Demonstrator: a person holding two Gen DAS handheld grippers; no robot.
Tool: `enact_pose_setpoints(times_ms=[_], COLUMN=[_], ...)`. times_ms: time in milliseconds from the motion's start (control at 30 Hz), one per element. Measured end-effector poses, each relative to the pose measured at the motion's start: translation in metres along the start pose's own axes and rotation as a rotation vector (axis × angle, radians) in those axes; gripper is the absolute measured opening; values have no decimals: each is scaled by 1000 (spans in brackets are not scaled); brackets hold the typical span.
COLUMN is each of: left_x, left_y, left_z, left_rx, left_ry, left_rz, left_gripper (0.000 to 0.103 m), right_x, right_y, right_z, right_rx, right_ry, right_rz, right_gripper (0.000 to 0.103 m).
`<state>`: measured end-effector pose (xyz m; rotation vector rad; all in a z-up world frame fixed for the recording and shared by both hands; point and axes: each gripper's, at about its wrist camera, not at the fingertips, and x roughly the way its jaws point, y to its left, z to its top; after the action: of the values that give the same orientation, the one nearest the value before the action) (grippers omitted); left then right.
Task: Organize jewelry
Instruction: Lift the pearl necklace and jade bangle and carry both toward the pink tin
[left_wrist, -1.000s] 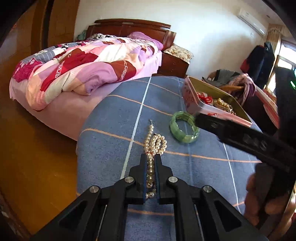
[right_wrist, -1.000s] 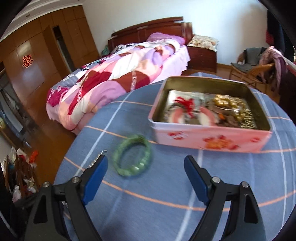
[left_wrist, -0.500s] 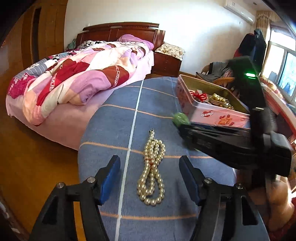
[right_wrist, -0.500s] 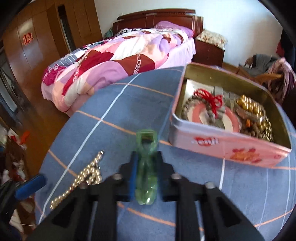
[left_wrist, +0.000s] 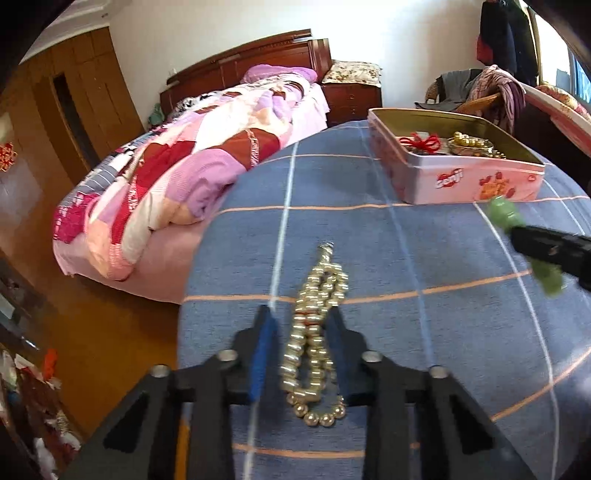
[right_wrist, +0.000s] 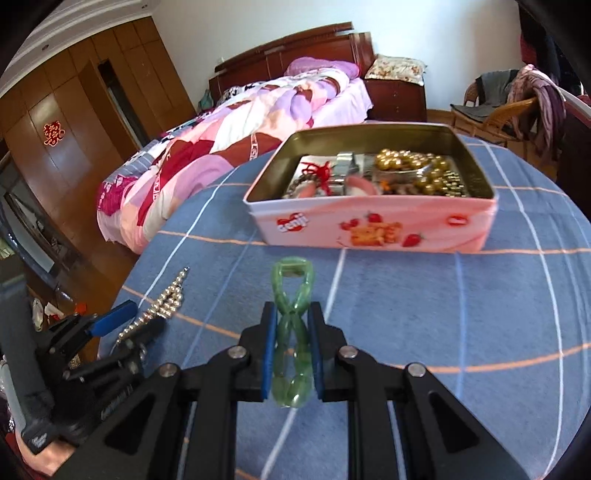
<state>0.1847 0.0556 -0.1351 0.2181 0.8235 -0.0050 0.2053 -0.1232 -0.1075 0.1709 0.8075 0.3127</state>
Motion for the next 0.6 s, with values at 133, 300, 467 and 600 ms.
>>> enact_pose_setpoints(times_ms=[133,300,467,600], left_x=[-1,-13,-33,-49], left_y=[22,29,7,-7], left_z=[-1,-7,2,9], left_rx=[-131,-258,-206,-161], left_ry=[-5,-44,-88,-115], left_rz=[-115,-236,-260,-268], left_gripper=[12,5,5,5], right_x=[-11,-28,-38,-45], right_y=[2,-4,-15,-23], right_z=[0,-7,-11,-14], right_rx=[-16,-38,-12,15], right_ry=[-43,-97,-125,-139], right_rz=[-55,-134,-178,-182], right_gripper=[20,20,20,20])
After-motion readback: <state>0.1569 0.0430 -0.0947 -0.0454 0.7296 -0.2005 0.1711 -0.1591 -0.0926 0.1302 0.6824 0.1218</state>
